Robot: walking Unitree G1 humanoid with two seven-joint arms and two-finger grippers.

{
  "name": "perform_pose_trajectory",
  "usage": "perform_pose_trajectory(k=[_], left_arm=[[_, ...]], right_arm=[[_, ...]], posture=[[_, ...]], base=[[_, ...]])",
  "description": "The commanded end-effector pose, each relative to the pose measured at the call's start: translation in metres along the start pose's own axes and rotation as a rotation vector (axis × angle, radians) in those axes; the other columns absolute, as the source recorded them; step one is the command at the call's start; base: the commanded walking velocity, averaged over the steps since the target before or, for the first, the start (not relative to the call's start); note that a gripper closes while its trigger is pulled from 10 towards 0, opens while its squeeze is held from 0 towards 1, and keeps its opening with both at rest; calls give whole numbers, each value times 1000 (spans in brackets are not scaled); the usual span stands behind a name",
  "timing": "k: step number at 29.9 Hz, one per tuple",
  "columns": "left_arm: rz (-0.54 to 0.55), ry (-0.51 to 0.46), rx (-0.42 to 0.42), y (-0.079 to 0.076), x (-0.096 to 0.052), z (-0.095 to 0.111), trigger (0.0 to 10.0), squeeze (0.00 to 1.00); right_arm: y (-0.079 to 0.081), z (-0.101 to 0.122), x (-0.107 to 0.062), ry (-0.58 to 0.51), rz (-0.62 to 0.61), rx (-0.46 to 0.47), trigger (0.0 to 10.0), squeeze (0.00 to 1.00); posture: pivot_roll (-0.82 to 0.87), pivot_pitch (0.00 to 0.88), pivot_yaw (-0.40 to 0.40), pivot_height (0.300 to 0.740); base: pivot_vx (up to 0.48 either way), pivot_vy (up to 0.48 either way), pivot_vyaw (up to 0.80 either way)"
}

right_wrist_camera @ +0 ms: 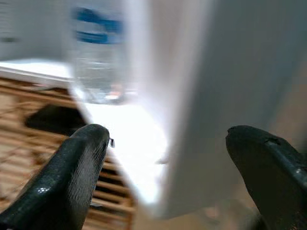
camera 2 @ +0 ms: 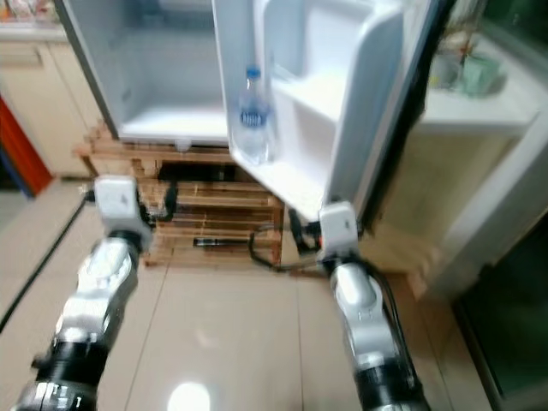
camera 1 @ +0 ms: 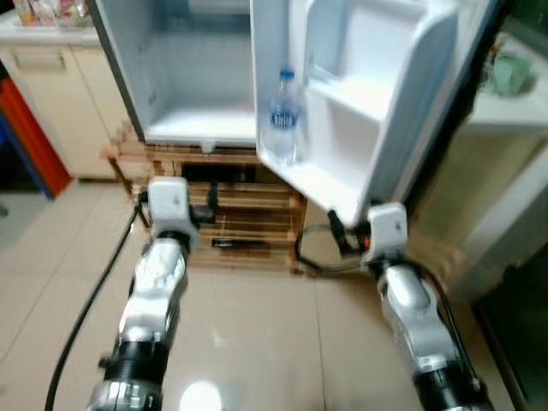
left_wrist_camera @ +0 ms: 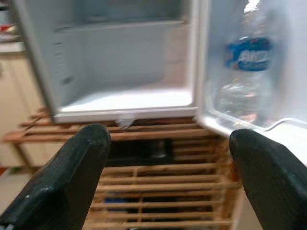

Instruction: Restocking fridge

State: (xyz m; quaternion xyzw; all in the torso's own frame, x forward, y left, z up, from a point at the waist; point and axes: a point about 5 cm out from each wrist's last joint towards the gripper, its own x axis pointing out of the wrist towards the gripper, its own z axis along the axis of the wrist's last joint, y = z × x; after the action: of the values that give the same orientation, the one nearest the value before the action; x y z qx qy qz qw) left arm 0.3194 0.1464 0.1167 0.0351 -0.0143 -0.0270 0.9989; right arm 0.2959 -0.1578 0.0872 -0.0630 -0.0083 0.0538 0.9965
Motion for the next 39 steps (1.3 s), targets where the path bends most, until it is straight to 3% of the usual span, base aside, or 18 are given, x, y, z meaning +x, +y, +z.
perform_pose_trajectory(k=[1,2,4,9,15,19,20,21,22,24,25,26,32,35,39], left_arm=[[-18,-12,6,-6,0,3,10000,0],[10,13,1,-1,-1,-2,10000,0],[56,67,-12,9,-1,-11,10000,0],[122,151,-25,22,-2,-24,10000,0],[139,264,67,29,-3,-42,10000,0],[90,501,196,31,-12,-79,10000,0],[95,591,158,33,-19,-93,10000,0],[95,591,158,33,-19,-93,10000,0],[107,697,113,37,-29,-109,10000,0],[111,719,113,38,-32,-113,10000,0],[86,757,149,41,-38,-121,10000,0],[67,767,161,40,-40,-124,10000,0],[26,781,212,36,-41,-127,10000,0],[6,790,238,33,-41,-130,10000,0],[-32,795,277,30,-43,-132,10000,0]], right_arm=[[-9,-6,-4,35,-46,-9,10000,12],[-14,-17,-18,83,-76,-22,10000,4],[-20,-27,-29,129,-113,-25,10000,8],[-30,-27,-32,148,-189,-29,10000,12],[-53,-35,-42,226,-282,-129,10000,16],[-87,-40,-27,322,-491,-230,10000,0],[-92,-36,-19,310,-491,-238,10000,0],[-92,-36,-19,310,-491,-238,10000,0],[-99,-26,-4,283,-487,-243,10000,4],[-101,-22,0,273,-489,-245,10000,4],[-112,-11,16,279,-511,-277,10000,0],[-117,-7,22,290,-525,-288,10000,4],[-123,9,42,304,-555,-286,10000,12],[-117,17,54,297,-537,-217,10000,16],[-96,34,74,249,-436,-76,10000,12]], posture=[[-154,0,26,740],[-154,0,24,740],[-158,0,27,740],[-161,0,31,740],[-170,0,35,740],[-156,0,33,740],[-153,0,34,740],[-153,0,34,740],[-149,0,31,740],[-149,0,31,740],[-140,0,24,740],[-140,0,24,740],[-120,0,16,740],[-117,0,18,740],[-115,0,18,740]], base=[[0,0,0],[0,0,0],[0,0,0],[0,0,0],[0,0,0],[0,0,0],[0,0,0],[0,0,0],[0,0,0],[0,0,0],[0,0,0],[0,0,0],[0,0,0],[0,0,0],[0,0,0]])
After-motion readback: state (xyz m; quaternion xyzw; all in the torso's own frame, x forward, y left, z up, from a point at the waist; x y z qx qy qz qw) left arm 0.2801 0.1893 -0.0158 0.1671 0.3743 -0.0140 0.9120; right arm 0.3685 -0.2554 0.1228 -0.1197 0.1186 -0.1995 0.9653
